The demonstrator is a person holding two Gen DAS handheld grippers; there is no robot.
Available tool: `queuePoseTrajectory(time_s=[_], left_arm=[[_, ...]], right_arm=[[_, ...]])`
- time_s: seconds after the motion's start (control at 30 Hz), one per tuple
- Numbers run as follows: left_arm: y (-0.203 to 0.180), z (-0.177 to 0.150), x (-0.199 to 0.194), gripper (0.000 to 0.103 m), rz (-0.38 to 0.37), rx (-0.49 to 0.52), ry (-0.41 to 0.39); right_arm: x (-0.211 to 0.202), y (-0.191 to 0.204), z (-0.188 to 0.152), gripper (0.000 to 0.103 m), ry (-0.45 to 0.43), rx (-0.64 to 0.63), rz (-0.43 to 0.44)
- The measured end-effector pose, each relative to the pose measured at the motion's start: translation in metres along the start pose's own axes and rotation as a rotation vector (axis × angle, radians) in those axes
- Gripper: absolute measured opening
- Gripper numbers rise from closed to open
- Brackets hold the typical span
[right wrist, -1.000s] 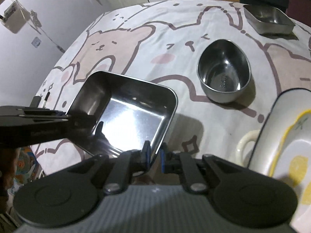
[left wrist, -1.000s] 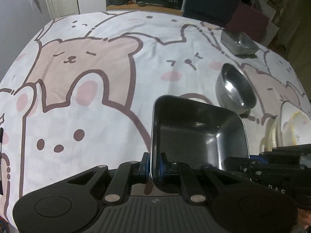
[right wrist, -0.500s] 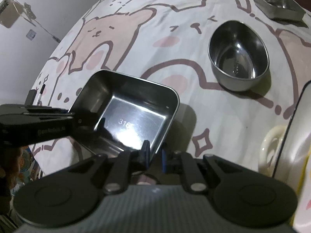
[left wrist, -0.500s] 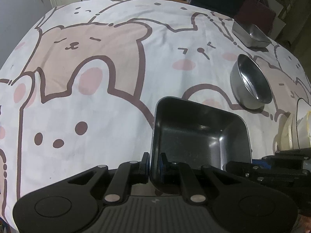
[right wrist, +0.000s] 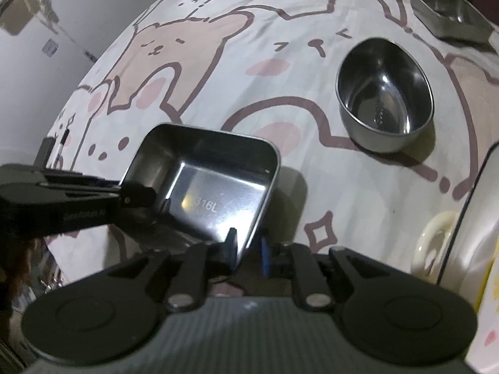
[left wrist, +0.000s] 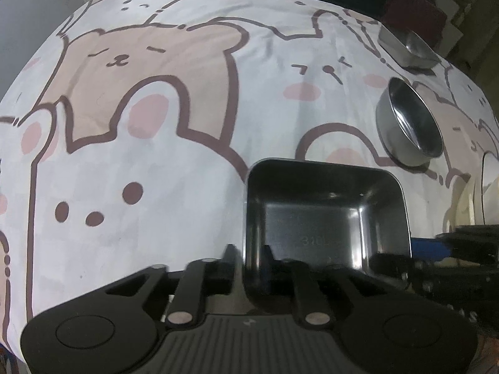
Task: Organize plates and bowls
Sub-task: 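Lower the steel tray onto the cloth and open both grippers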
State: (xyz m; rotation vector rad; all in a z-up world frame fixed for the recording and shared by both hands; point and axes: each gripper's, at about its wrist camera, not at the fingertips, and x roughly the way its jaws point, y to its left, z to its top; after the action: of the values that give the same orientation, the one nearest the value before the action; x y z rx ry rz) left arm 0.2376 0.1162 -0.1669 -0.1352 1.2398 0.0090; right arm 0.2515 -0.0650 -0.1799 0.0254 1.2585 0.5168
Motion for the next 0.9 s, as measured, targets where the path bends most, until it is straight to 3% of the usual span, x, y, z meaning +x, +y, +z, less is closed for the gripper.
queuePoseTrajectory(time_s=[0.07,0.1,0.17,0.33,0.47,0.73,0.9], left_arm=[[0.004,0.000,-0.007,0.050,-0.007,-0.024,-0.014],[0.005,0.000,-0.011,0.054,-0.009,-0.030,-0.030],[0.005,0.000,-0.022,0.074,-0.012,-0.033,-0.071],[-0.005,0.003,-0.051,0.099,-0.035,-0.066,-0.182],[-0.028,0.013,-0.067,0.103,-0.076,-0.055,-0.245],[-0.101,0.044,-0.077,0.103,-0.165,0.030,-0.324],[-0.155,0.064,-0.066,0.103,-0.211,0.076,-0.334]], right_arm=[[-0.005,0.000,0.000,0.052,-0.001,-0.009,-0.009],[-0.008,0.001,0.000,0.060,-0.007,-0.016,-0.015],[-0.019,0.001,-0.001,0.066,-0.033,-0.029,-0.024],[-0.062,-0.007,-0.002,0.090,-0.133,-0.069,0.004],[-0.093,-0.024,-0.008,0.103,-0.210,-0.077,-0.029],[-0.153,-0.077,-0.016,0.103,-0.380,-0.048,-0.088],[-0.186,-0.124,-0.015,0.103,-0.490,0.018,-0.145]])
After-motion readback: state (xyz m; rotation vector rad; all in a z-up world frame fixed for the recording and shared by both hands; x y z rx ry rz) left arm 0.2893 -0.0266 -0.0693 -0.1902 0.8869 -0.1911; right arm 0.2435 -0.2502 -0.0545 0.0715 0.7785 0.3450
